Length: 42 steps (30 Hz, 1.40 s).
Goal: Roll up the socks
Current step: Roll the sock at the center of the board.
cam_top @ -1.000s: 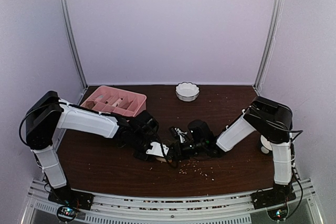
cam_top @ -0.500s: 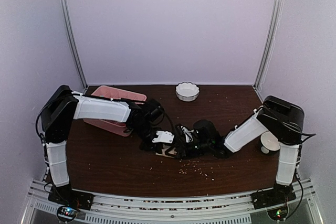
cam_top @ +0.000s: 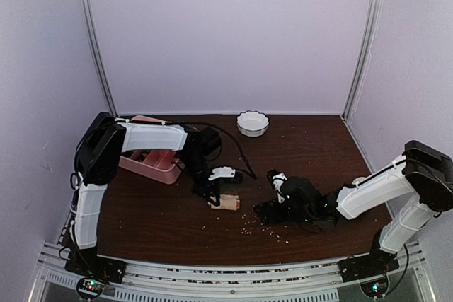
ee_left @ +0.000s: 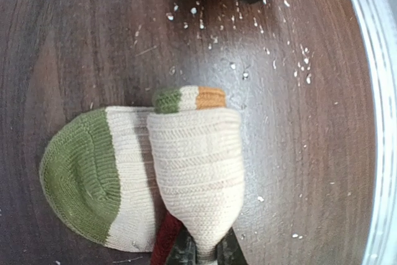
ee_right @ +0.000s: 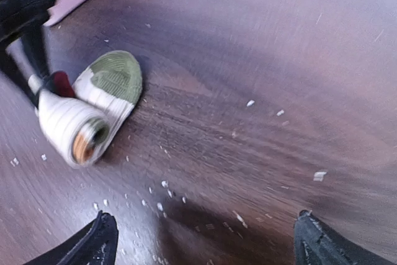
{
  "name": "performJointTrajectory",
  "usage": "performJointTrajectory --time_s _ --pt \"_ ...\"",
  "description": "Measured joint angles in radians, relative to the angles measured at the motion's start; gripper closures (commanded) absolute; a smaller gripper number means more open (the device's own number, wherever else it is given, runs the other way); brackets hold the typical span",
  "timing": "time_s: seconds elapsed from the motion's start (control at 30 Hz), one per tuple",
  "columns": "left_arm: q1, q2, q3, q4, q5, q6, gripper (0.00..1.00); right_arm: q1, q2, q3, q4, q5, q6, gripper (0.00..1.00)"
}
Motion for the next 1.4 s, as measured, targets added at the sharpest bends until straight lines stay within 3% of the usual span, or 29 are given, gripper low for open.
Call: performJointTrajectory --time_s 0.1,0.2,0.33,0.5,0.63,0.9,1.3,1.4 --pt "0.021 0.04 0.045 -0.061 0.06 -0.017 1.0 0.066 -0.072 -0.018 -0.027 0.171 -0.056 0.0" --pt "0.033 0.058 0.062 -0.088 0.094 -0.027 1.0 0.053 -0.1 0.007 -0.067 0.309 -0.032 0.01" --pt "0.034 0.066 0.064 -0.121 0.118 -0.034 1.0 0.019 -0.15 -0.092 0.058 0.307 -0.066 0.0" --pt "0.035 0.089 0.085 -0.166 0.143 -0.039 1.0 0.107 -0.087 -0.177 0.283 0.174 -0.291 0.0" --pt "0.035 0.103 0.102 -0.187 0.148 -0.043 1.0 0.19 0.041 -0.07 0.272 0.036 -0.496 0.14" --pt "0.035 0.113 0.117 -0.207 0.148 -0.043 1.0 0.198 0.201 0.177 0.222 -0.074 -0.742 0.34" --pt "0.035 0.14 0.156 -0.265 0.148 -0.001 1.0 0.148 0.335 0.323 0.126 -0.119 -0.867 0.59" --pt "0.035 0.146 0.165 -0.279 0.148 0.016 0.93 0.135 0.347 0.33 0.126 -0.129 -0.867 0.65"
